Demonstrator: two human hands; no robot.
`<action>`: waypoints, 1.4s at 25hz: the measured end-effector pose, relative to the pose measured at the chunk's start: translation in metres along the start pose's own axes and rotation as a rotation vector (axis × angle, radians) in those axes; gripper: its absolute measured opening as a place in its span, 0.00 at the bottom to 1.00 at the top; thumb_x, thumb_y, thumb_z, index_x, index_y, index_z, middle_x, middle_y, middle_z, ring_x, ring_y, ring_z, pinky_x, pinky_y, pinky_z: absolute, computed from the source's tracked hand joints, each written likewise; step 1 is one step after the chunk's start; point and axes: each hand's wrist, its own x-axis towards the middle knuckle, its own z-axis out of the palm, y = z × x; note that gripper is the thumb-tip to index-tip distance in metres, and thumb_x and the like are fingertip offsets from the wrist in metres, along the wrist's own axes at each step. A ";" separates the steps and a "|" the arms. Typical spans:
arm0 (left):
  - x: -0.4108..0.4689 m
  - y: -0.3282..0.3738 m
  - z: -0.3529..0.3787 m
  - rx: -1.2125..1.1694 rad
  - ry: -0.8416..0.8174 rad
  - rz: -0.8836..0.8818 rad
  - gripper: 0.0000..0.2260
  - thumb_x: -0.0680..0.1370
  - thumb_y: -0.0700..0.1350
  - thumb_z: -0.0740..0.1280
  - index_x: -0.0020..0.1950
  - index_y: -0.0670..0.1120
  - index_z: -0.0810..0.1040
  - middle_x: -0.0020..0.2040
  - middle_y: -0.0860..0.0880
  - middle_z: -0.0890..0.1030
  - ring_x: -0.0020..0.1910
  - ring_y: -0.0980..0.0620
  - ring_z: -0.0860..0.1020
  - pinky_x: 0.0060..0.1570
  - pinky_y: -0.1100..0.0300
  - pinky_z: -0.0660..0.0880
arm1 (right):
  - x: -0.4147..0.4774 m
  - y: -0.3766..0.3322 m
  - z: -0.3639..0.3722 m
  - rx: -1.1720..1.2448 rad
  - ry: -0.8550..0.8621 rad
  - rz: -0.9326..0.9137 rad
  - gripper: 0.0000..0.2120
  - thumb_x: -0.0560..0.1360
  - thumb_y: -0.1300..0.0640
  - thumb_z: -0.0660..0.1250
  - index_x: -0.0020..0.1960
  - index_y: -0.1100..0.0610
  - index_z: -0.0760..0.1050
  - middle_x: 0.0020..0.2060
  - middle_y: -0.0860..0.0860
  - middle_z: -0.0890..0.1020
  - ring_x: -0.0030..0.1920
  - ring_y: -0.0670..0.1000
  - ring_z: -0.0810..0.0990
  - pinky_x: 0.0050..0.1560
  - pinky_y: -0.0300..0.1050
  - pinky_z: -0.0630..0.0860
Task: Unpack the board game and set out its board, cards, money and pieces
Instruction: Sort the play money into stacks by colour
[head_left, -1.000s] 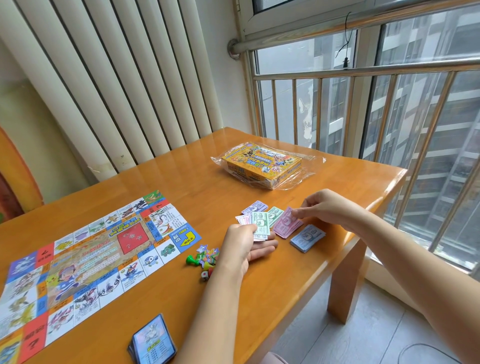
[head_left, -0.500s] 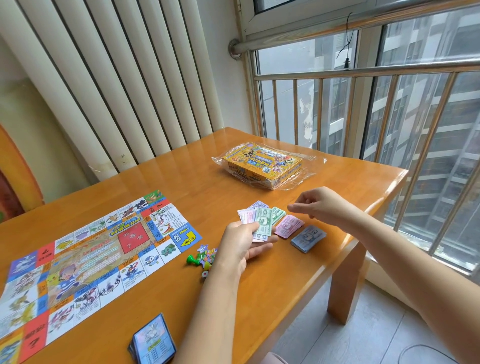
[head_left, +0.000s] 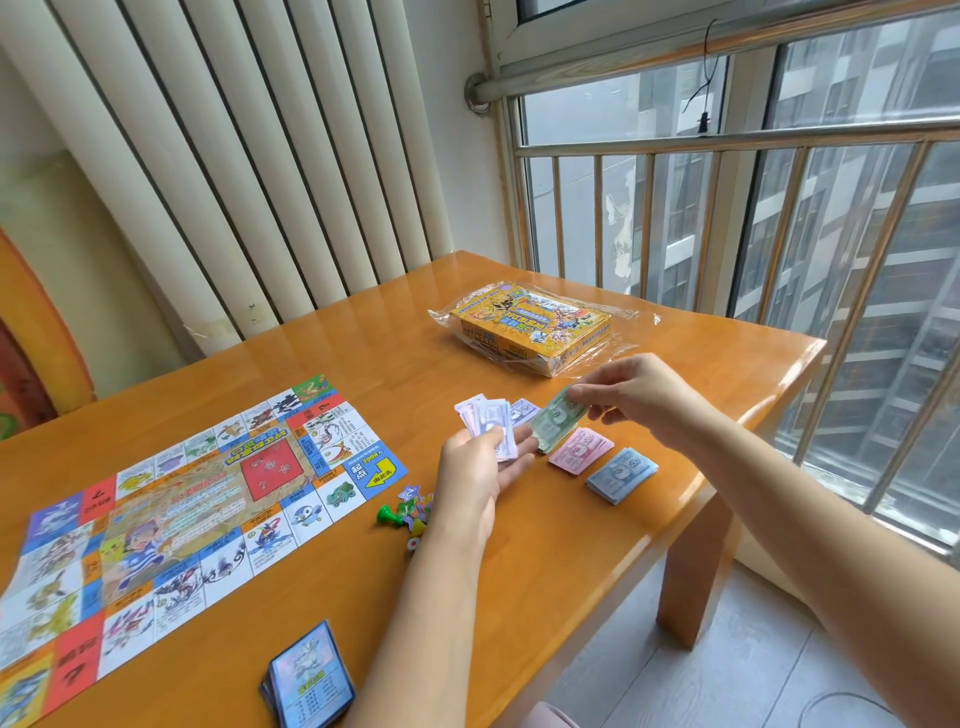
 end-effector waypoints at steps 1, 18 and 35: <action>0.001 0.001 -0.001 -0.019 0.016 -0.028 0.07 0.81 0.33 0.54 0.55 0.38 0.70 0.51 0.36 0.79 0.46 0.42 0.81 0.48 0.52 0.78 | 0.004 0.002 -0.003 -0.007 0.020 0.021 0.05 0.72 0.59 0.73 0.40 0.61 0.82 0.28 0.51 0.80 0.28 0.46 0.74 0.28 0.36 0.71; 0.008 -0.001 -0.003 -0.256 0.019 -0.185 0.14 0.80 0.30 0.53 0.65 0.29 0.65 0.48 0.33 0.75 0.61 0.30 0.73 0.53 0.41 0.72 | 0.037 0.014 0.013 -0.378 0.024 0.165 0.10 0.69 0.50 0.76 0.40 0.57 0.81 0.32 0.50 0.80 0.31 0.46 0.73 0.30 0.39 0.67; 0.009 -0.006 -0.008 -0.029 0.009 0.042 0.07 0.74 0.29 0.66 0.46 0.41 0.77 0.40 0.44 0.82 0.31 0.54 0.82 0.36 0.60 0.80 | 0.007 -0.009 0.020 -0.124 -0.178 -0.134 0.12 0.73 0.52 0.71 0.39 0.60 0.82 0.28 0.49 0.79 0.27 0.42 0.72 0.30 0.34 0.68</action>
